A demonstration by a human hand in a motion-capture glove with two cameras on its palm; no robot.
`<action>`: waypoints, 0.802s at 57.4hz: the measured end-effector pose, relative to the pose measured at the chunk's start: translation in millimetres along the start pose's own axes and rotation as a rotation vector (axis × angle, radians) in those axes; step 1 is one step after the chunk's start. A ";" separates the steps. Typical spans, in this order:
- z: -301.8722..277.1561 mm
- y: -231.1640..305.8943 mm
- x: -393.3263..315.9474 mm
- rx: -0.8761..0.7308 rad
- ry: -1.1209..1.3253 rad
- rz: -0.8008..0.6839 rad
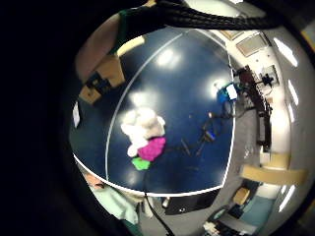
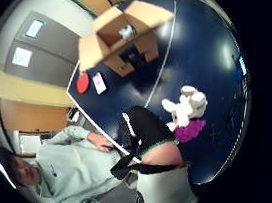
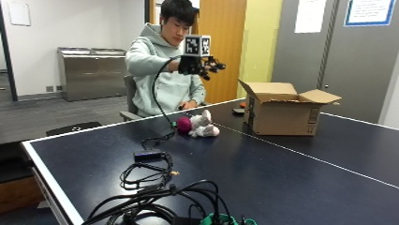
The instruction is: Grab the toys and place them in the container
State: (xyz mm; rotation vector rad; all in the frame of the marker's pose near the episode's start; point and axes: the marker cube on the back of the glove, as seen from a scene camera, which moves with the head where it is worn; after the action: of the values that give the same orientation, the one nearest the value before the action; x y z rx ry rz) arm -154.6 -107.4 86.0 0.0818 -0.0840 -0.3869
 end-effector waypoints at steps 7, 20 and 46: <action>74.4 9.4 6.1 -0.145 -0.042 0.025; 174.8 -2.6 46.5 -0.591 0.067 0.238; 196.0 -8.7 19.8 -0.479 0.192 0.141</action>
State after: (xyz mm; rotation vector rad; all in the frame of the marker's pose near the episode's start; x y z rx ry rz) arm -158.7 -135.5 281.1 -0.3576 0.1921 -0.2486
